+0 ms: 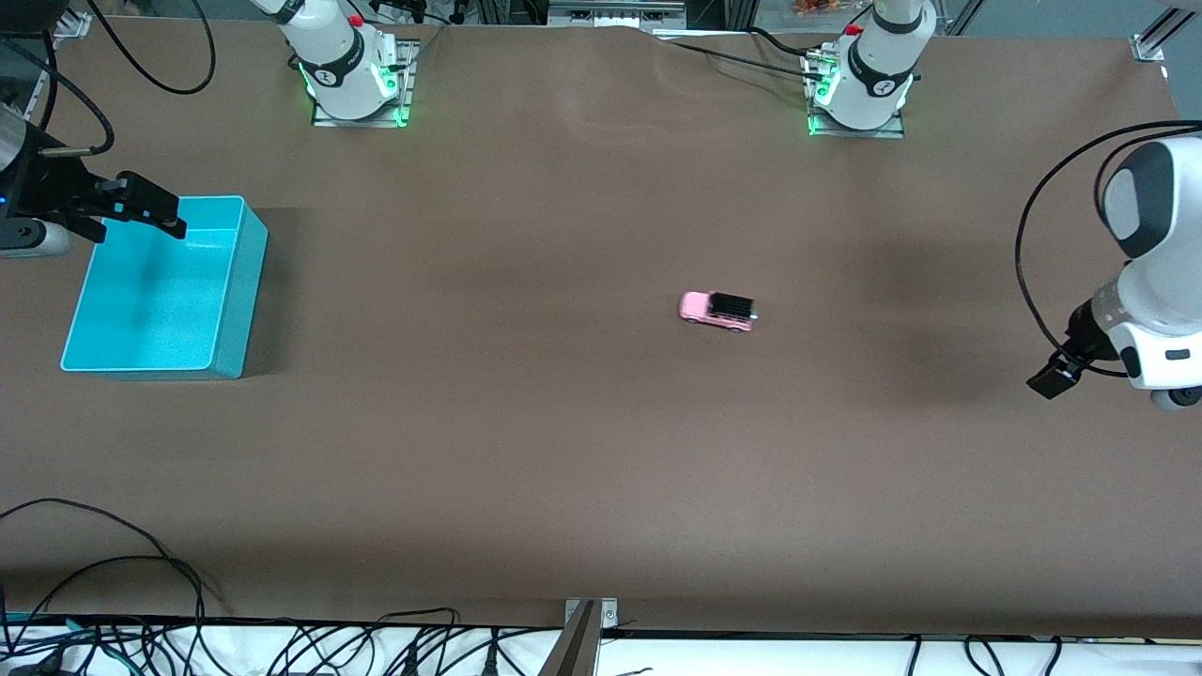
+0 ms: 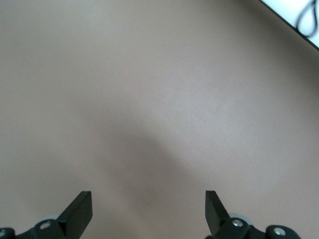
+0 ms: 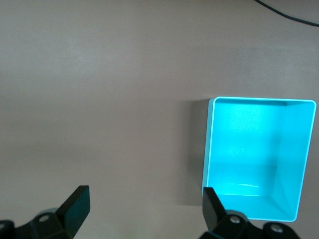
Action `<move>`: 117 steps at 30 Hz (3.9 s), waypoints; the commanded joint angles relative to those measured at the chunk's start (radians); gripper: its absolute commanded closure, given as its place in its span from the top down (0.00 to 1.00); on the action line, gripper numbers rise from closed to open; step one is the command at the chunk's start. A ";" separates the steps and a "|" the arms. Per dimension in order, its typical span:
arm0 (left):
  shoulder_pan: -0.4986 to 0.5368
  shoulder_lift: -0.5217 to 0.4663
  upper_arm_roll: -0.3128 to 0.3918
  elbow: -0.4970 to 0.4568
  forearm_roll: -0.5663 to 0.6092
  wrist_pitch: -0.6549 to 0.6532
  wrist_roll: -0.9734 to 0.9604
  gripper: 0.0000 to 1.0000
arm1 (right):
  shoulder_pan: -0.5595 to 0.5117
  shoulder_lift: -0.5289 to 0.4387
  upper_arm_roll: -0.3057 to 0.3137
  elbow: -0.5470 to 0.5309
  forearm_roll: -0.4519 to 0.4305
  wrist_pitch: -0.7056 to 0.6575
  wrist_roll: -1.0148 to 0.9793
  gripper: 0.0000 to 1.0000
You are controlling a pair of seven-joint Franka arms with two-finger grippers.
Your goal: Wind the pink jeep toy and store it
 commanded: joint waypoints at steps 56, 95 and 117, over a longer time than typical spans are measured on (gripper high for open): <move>0.013 -0.050 -0.069 0.265 -0.185 -0.300 0.903 1.00 | 0.015 -0.002 0.002 0.015 0.011 0.004 -0.006 1.00; 0.007 -0.053 -0.069 0.251 -0.172 -0.280 0.894 1.00 | 0.009 0.008 -0.004 0.007 0.008 0.003 0.017 1.00; 0.012 -0.055 -0.069 0.249 -0.172 -0.266 0.894 1.00 | 0.001 -0.052 -0.004 -0.305 0.014 0.248 0.022 1.00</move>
